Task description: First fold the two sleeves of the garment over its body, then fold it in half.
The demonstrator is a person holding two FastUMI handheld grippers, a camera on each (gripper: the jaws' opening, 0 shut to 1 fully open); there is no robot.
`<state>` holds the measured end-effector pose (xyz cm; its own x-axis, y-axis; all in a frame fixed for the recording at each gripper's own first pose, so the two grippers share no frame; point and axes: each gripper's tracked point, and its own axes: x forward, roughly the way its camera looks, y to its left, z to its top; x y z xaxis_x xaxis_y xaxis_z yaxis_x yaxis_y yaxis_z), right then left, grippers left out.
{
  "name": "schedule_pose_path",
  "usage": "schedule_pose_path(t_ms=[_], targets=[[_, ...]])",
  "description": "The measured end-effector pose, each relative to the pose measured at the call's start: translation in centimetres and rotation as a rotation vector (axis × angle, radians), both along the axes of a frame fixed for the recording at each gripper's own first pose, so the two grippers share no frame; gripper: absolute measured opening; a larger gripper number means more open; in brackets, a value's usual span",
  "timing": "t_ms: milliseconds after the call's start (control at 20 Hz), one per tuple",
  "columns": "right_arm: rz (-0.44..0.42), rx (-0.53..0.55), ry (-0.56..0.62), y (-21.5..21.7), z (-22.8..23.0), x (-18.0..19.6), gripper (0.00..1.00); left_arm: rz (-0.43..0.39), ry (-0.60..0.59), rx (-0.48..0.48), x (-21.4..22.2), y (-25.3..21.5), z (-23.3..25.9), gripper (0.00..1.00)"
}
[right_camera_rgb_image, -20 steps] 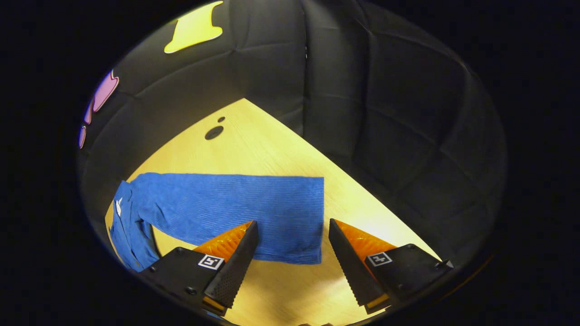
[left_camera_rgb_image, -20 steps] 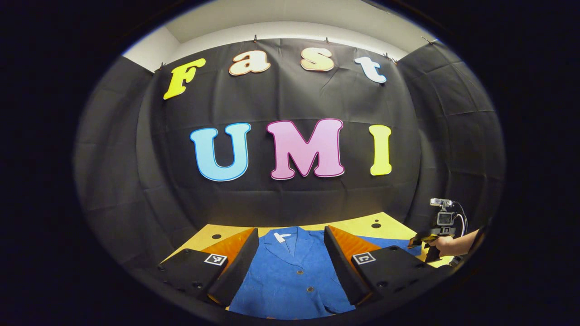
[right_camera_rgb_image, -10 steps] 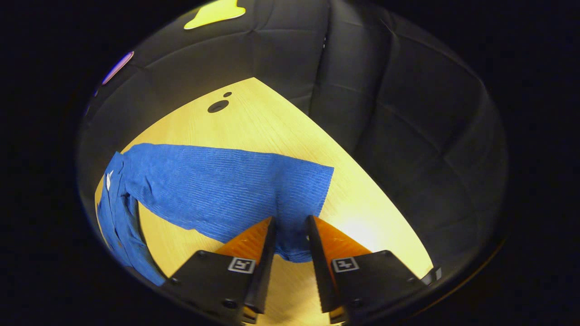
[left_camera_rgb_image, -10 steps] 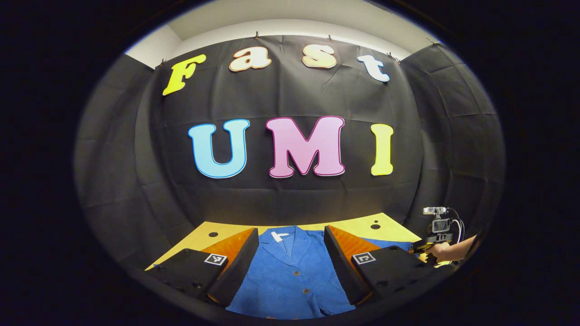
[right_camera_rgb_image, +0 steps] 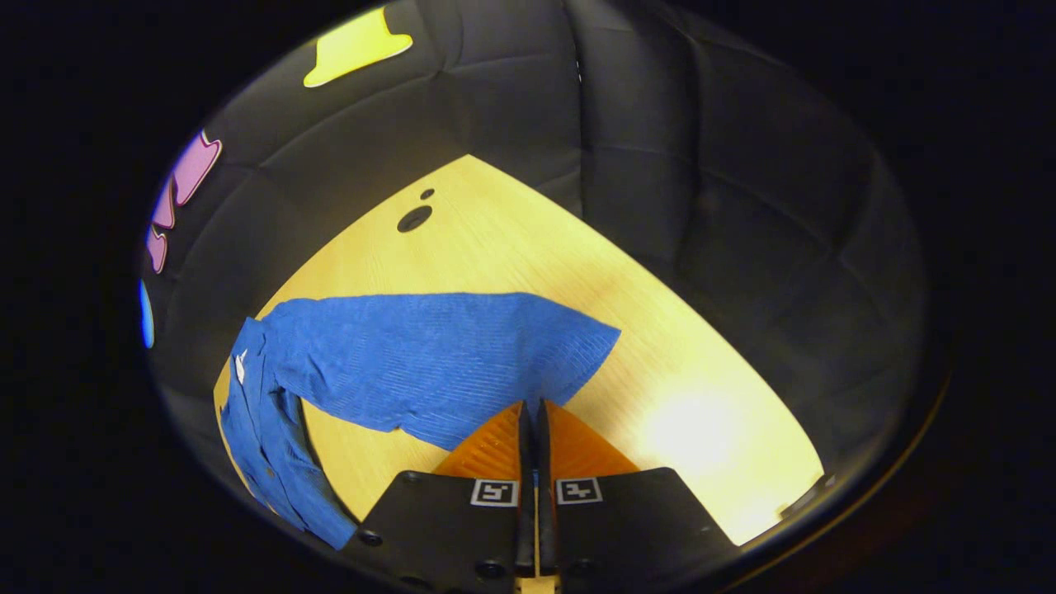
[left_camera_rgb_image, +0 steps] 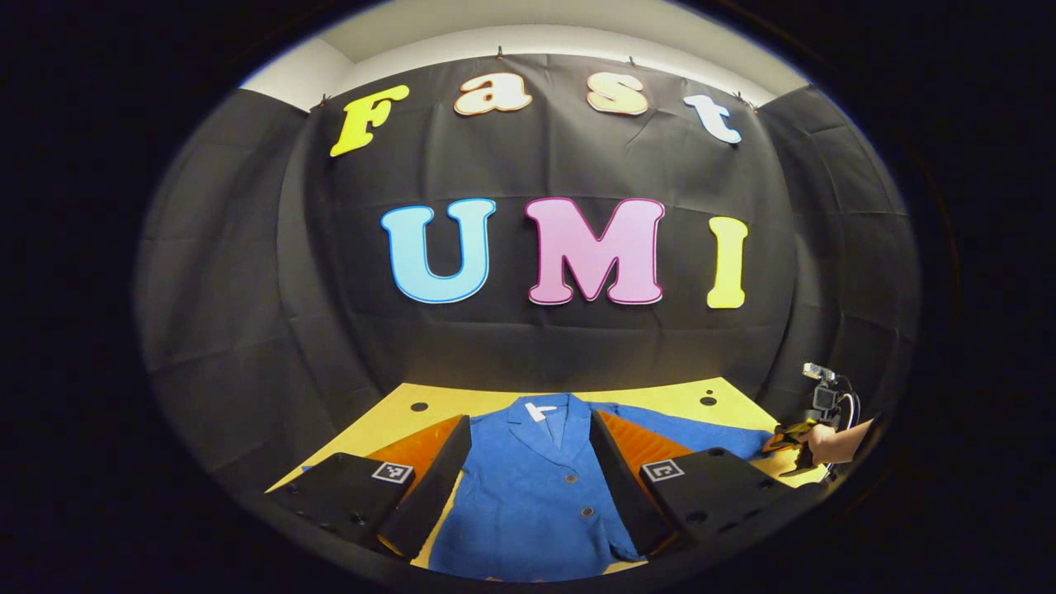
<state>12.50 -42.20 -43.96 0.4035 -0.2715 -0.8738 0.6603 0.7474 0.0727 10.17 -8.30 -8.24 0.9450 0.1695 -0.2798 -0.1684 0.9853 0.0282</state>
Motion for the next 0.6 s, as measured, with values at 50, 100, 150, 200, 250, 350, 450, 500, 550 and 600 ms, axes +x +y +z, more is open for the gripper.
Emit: schedule_pose_path(t_ms=[50,100,150,200,250,350,450,500,550,600], targets=[[0.011,-0.014,-0.017,0.1,1.3,0.4,0.00,0.001,-0.005,0.003,0.0,0.3,0.2,0.83],[0.020,-0.020,-0.041,0.3,2.9,1.0,0.00,-0.004,-0.011,0.002,0.1,0.4,0.2,0.83],[0.026,-0.038,-0.082,0.4,4.9,1.9,0.02,-0.010,-0.015,0.000,0.1,0.4,0.3,0.83],[0.040,-0.056,-0.119,0.6,6.7,3.1,0.02,-0.015,-0.020,-0.004,-0.1,0.5,0.3,0.83],[0.060,-0.065,-0.146,1.3,8.2,4.1,0.02,-0.019,-0.027,-0.011,-0.1,0.6,0.4,0.83],[0.103,-0.064,-0.200,3.4,11.4,6.6,0.02,-0.027,-0.034,-0.027,-0.3,0.8,0.4,0.83],[0.158,-0.056,-0.245,6.7,13.7,9.7,0.02,-0.026,-0.035,-0.036,-0.7,1.5,0.1,0.83],[0.195,-0.056,-0.258,8.4,14.4,11.3,0.02,-0.021,-0.038,-0.036,-1.0,1.9,0.0,0.82],[0.234,-0.051,-0.269,10.6,14.9,12.8,0.03,-0.015,-0.043,-0.025,-1.2,2.6,0.1,0.83],[0.275,-0.041,-0.277,12.9,15.2,14.3,0.02,-0.006,-0.045,-0.008,-1.5,3.3,0.0,0.82]])
